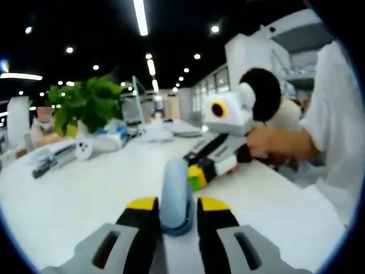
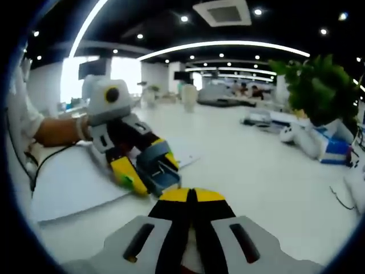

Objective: Pick up the paper insert the paper into the punch align the paper edges press the punch to punch holes

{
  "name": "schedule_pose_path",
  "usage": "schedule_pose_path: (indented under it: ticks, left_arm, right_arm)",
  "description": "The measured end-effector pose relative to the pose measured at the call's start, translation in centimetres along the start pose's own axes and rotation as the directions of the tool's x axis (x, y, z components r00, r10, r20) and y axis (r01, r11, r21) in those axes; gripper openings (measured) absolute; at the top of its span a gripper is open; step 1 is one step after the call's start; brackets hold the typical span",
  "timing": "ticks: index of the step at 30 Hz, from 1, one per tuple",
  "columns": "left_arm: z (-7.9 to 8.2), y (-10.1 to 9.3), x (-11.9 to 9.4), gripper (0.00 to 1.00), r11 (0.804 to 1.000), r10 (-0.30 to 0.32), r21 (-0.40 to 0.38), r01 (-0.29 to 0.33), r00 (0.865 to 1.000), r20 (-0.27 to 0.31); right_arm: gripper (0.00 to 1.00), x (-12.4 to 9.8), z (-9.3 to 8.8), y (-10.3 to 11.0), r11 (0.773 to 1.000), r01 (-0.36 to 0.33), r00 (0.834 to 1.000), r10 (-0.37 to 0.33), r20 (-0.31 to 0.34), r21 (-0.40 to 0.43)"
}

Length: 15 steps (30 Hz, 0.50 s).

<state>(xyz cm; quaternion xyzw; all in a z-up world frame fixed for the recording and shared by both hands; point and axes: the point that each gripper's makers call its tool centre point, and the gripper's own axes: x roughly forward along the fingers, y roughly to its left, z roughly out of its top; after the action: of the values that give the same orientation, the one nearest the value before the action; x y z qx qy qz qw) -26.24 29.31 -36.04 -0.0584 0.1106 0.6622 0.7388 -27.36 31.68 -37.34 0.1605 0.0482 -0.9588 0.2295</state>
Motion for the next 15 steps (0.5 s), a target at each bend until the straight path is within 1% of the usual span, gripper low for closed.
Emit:
schedule_pose_path:
  ticks: [9, 11, 13, 15]
  left_arm:
    - [0.08, -0.16, -0.25, 0.24, 1.0, 0.003, -0.014, -0.003, 1.0, 0.009]
    - [0.09, -0.22, -0.29, 0.24, 1.0, 0.001, -0.022, -0.001, 1.0, 0.01]
    - [0.08, -0.23, -0.31, 0.24, 1.0, 0.001, -0.025, -0.001, 1.0, 0.009]
    - [0.06, -0.24, -0.33, 0.24, 1.0, 0.001, -0.027, -0.001, 1.0, 0.01]
  right_arm:
    - [0.05, 0.14, -0.01, -0.04, 1.0, -0.003, 1.0, 0.003, 0.0, 0.009]
    - [0.05, 0.18, 0.0, -0.12, 1.0, -0.005, 1.0, 0.005, 0.004, -0.002]
    - [0.05, 0.13, 0.01, -0.44, 1.0, 0.005, 1.0, -0.005, 0.002, 0.012]
    - [0.05, -0.33, 0.92, -0.98, 0.998, 0.033, 0.999, -0.034, 0.039, 0.044]
